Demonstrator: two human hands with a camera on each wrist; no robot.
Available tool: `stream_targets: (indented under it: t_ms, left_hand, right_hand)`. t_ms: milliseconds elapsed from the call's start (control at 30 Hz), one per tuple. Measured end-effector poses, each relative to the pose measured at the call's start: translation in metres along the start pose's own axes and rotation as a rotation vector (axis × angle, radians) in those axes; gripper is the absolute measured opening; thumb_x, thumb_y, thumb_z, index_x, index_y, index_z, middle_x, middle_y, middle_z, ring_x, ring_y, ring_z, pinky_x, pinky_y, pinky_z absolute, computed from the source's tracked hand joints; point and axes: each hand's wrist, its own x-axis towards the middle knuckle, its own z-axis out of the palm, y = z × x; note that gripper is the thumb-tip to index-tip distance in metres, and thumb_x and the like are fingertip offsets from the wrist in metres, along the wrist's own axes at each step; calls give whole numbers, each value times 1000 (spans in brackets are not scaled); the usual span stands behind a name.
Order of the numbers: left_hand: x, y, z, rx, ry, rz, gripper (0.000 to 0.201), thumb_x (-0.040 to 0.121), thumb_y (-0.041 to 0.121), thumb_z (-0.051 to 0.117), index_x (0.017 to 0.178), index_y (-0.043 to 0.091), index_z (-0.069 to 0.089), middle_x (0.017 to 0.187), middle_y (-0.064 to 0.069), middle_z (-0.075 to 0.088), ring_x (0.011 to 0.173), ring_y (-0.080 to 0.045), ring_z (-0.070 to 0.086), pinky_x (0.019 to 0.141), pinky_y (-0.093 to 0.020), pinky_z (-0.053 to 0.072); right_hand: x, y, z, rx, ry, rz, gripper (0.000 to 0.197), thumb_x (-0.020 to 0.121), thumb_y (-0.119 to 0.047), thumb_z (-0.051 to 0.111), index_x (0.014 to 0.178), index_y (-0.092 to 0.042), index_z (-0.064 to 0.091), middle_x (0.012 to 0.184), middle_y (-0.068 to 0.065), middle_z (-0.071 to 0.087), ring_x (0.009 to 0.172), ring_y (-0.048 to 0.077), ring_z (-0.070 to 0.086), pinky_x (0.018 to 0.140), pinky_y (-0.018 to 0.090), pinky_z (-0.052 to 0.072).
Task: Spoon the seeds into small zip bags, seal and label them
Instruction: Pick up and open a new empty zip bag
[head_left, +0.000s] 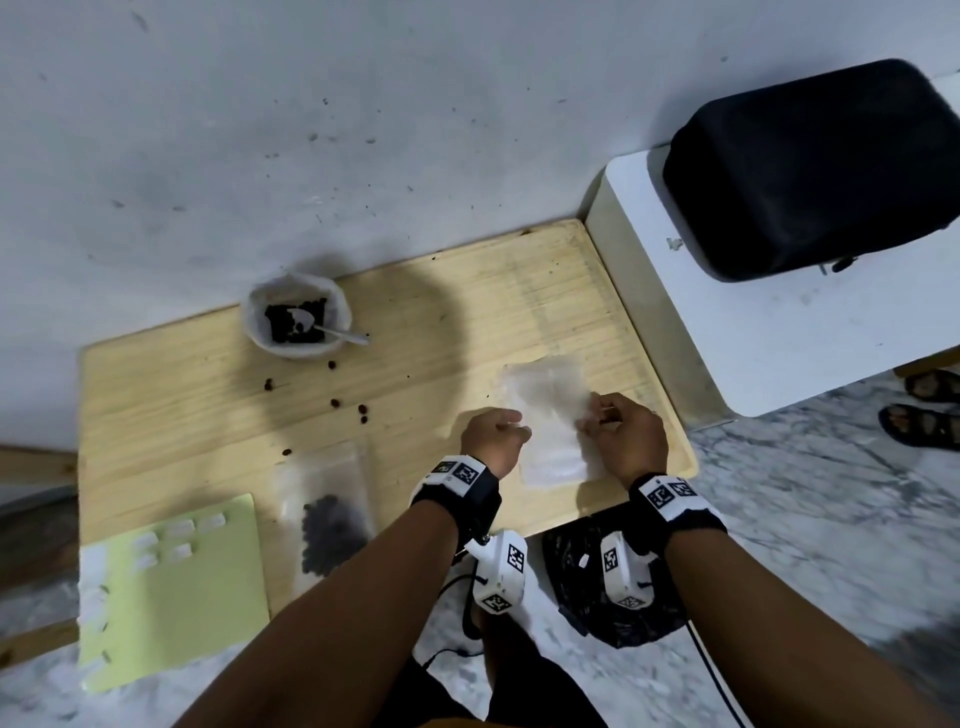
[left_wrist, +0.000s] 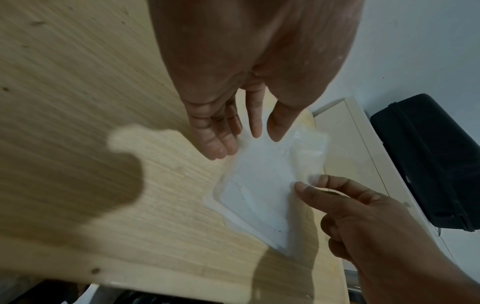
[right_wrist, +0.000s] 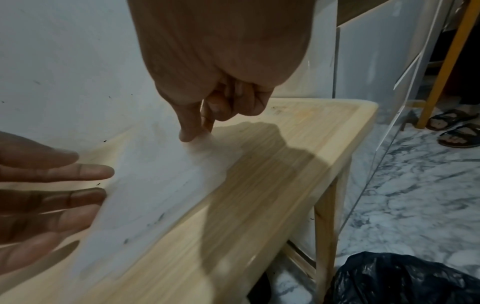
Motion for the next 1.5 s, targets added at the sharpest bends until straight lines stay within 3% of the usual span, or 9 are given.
stream_targets:
  t_ms: [167,433,567,700,767,900,1133,1367,1500]
  left_hand:
    - [-1,1,-4,15,-1,42,26,84,13,69,107,26,71,125,-14,63,110,-26,63,92,-41,53]
    - [-18,16,-20,-20,22,269,22,90,1,62,91,18,76,104,2,70,99,-16,64,80,-25,48]
    - [-24,24,-43,108,16,327,32,89,0,58,80,26,75,104,-5,71,90,-19,66,72,-23,48]
    - [-35,35,-85,268,-74,448,31,83,-6,57,77,19,74,72,-4,70,57,-6,56,58,-19,40]
    - [-42,37,-112,295,4,489,29,79,-6,59,78,19,73,76,8,66,67,-7,57,68,-23,43]
    - [-54,29,-161,338,320,693,8,72,34,72,78,35,68,92,7,62,88,-15,61,80,-29,46]
    - [-77,35,-226,175,569,596,30,70,45,83,60,26,63,81,9,62,73,-1,59,69,-12,44]
    - [-86,31,-279,-241,249,434,32,89,23,72,74,-4,64,67,-10,66,64,-23,69,67,-35,61]
    - [-88,28,-305,-312,108,416,23,97,14,59,76,5,59,70,-10,62,65,-24,67,69,-38,61]
  right_hand:
    - [0,-4,-8,276,-70,-17,9,86,-9,73,89,-17,72,84,-4,69,81,12,63,78,26,50]
    - [-6,-32,-28,451,-451,139,18,90,5,66,97,-11,62,52,-11,49,43,6,41,39,16,33]
    - [-8,-59,-23,335,-375,16,53,79,0,78,122,-25,61,90,1,61,83,15,61,65,19,46]
    - [-12,-109,-21,314,-408,-42,24,80,1,76,97,-15,75,62,-10,62,63,5,58,60,12,43]
    - [-21,-138,-16,229,-543,-19,14,77,3,74,85,-9,76,46,-12,52,45,5,46,44,15,32]
    - [-36,-177,11,282,-714,14,18,68,0,81,81,-13,81,63,7,41,55,18,19,51,25,14]
    - [-80,-247,69,401,-685,-135,24,70,1,86,90,-5,75,67,-2,62,45,-1,48,41,15,30]
    - [-98,-292,110,375,-758,-190,15,81,-14,81,74,-18,68,73,-2,65,58,2,53,51,17,37]
    - [-99,-305,121,403,-884,-140,14,88,-24,74,75,-24,69,70,-8,59,61,5,46,56,24,32]
